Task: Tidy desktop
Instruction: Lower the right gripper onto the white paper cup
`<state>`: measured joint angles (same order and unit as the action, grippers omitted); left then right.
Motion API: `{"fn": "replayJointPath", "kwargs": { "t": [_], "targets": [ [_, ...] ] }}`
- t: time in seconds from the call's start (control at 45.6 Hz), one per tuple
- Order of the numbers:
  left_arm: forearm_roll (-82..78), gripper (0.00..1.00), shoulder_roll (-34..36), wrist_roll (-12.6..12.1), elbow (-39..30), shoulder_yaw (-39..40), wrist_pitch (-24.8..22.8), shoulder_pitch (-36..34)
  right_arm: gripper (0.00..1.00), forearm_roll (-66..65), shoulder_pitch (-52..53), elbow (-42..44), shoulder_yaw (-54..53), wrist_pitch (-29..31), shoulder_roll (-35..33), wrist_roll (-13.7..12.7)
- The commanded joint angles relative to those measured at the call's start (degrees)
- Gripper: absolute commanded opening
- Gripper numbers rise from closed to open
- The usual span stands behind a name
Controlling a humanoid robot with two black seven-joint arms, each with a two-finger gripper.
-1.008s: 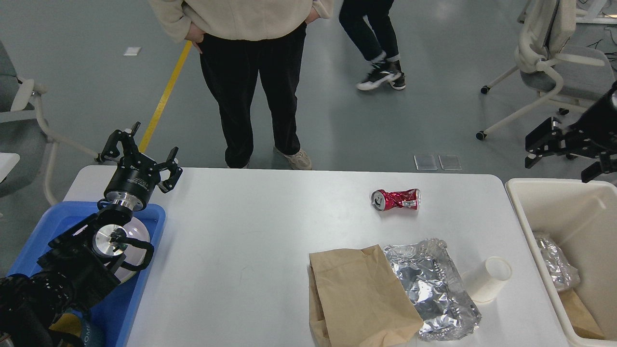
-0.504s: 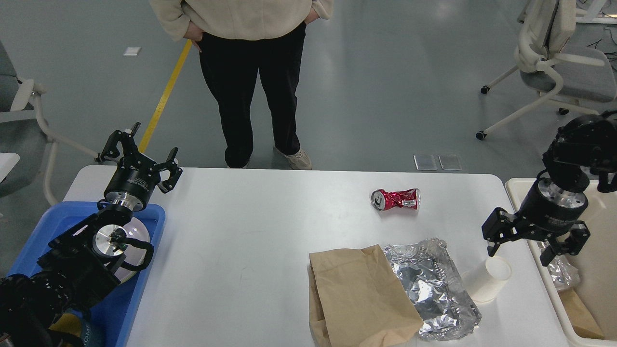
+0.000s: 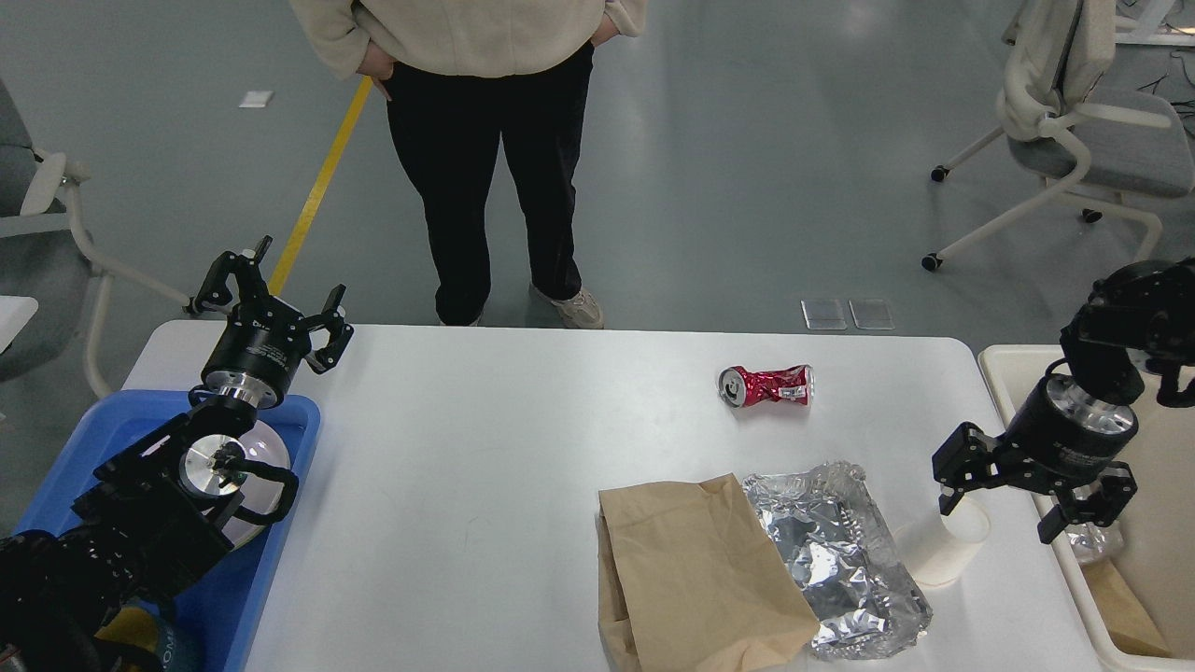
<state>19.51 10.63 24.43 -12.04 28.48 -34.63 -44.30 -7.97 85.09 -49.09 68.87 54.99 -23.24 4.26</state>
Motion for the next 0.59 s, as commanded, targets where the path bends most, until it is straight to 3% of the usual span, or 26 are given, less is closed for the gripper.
{"fn": "replayJointPath", "kwargs": {
  "t": [0.0,0.57],
  "targets": [
    [0.0,0.97,0.0,0.0,0.0,0.0,0.0,0.0,1.00,0.5,-2.6,1.6,-1.6,0.0,0.0,0.0],
    [0.0,0.97,0.0,0.0,0.0,0.0,0.0,0.0,1.00,0.6,-9.9,6.2,-5.7,0.0,-0.4,0.0]
  ]
}}
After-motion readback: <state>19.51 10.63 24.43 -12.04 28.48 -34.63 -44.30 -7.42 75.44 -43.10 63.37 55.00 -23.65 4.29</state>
